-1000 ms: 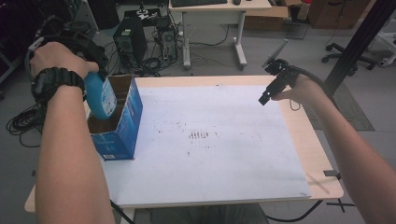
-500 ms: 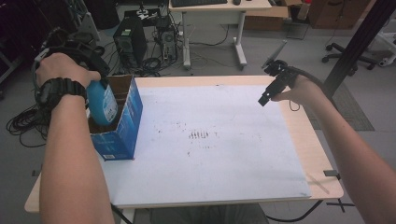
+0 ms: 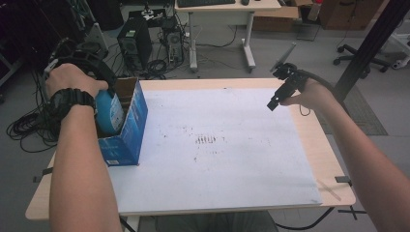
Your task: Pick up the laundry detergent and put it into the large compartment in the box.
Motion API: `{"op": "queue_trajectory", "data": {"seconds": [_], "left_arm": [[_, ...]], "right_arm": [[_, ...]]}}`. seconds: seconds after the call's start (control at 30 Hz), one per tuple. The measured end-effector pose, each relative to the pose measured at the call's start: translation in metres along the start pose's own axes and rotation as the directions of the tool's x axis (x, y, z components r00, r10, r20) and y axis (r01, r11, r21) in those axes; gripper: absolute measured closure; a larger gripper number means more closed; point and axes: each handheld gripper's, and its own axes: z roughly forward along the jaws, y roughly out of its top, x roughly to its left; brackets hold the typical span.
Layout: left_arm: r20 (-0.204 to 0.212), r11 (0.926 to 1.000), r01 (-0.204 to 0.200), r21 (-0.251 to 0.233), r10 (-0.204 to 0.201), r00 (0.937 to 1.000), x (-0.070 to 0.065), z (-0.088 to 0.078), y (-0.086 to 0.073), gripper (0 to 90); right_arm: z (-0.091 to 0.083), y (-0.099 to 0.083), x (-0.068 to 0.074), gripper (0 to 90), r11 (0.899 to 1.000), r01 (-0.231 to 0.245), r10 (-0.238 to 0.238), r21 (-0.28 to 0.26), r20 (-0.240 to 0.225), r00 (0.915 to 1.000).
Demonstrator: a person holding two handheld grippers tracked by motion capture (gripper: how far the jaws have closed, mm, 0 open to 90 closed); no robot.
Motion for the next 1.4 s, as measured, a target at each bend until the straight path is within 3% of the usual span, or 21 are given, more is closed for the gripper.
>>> {"op": "queue_trajectory", "data": {"seconds": [0.47,1.0,1.4], "left_arm": [[0.012,0.9997,-0.003,0.025,0.002,0.9999,-0.001,0.025,-0.002,38.3],[-0.004,0.9999,0.005,0.015,-0.005,1.0000,-0.001,0.047,-0.006,38.3],[0.016,0.9993,0.007,0.036,-0.008,0.9998,-0.001,0.071,-0.009,38.3]], "right_arm": [[0.005,0.000,0.001,14.4,1.000,0.008,-0.008,0.006,0.000,1.0000],[0.008,0.001,0.004,14.3,1.000,0.015,-0.015,0.012,0.003,0.9999],[0.010,0.003,0.005,14.3,1.000,0.018,-0.018,0.013,0.000,0.9998]]}}
